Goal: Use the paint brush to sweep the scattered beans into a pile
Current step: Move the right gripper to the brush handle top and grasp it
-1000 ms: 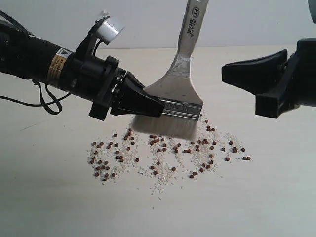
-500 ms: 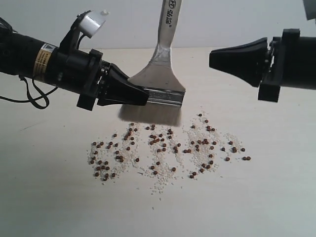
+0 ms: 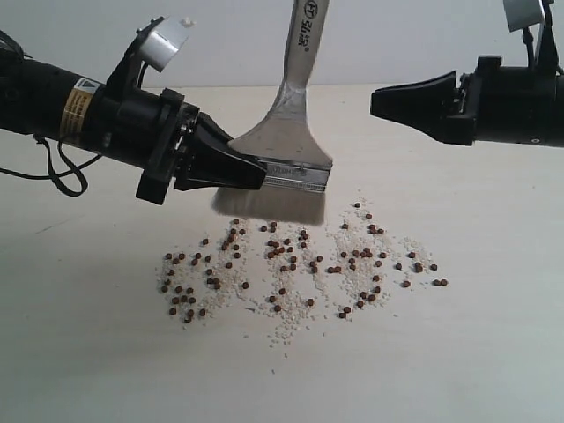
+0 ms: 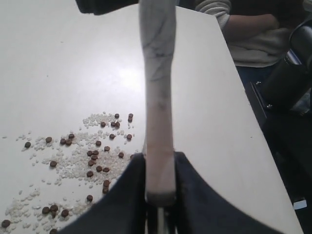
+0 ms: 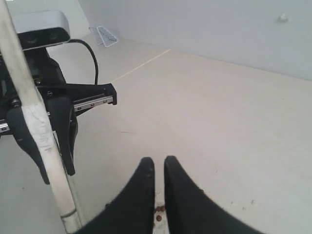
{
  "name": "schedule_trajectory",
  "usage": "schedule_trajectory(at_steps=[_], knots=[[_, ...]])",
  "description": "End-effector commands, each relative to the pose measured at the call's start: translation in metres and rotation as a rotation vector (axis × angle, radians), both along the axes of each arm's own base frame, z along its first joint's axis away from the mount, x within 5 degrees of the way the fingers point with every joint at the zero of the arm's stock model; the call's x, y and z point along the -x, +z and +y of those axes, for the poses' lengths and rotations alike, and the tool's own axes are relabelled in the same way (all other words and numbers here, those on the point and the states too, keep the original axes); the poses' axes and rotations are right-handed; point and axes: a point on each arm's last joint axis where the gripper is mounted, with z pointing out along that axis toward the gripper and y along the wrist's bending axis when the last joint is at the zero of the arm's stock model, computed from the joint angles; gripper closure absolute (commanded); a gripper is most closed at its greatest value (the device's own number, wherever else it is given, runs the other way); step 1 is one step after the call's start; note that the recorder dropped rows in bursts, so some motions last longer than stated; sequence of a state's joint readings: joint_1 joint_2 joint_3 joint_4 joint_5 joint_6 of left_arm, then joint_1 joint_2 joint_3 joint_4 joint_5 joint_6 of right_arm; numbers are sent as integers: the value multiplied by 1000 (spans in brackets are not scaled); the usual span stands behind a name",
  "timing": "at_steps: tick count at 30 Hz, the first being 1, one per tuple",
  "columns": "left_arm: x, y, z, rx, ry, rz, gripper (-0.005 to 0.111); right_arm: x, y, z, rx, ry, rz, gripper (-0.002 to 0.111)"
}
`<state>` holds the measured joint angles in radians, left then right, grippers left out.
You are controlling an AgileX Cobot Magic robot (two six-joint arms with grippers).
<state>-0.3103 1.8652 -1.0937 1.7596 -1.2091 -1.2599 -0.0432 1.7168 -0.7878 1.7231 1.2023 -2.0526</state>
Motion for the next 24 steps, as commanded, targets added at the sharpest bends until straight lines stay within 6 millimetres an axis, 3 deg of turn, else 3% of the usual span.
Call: schedule_trajectory(at_steps=[1, 3, 5, 11, 20, 24], knots=[[-1, -3, 0, 16, -1, 8, 107, -1, 9, -1, -27, -7, -28, 70], [-3, -9, -1, 10, -1, 26, 107, -1, 10, -1, -36, -11, -9, 50], [-4, -14, 0, 6, -2, 32, 107, -1, 10, -1, -64, -22, 55, 40], [-7, -24, 1, -1, 3, 55, 107, 0, 10, 1, -50, -9, 26, 41], [-11, -27, 8, -2, 24, 59, 107, 5, 20, 40, -2, 163, -52, 41], [-13, -27, 11, -2, 34, 59, 107, 2, 25, 45, -33, 151, -67, 41]])
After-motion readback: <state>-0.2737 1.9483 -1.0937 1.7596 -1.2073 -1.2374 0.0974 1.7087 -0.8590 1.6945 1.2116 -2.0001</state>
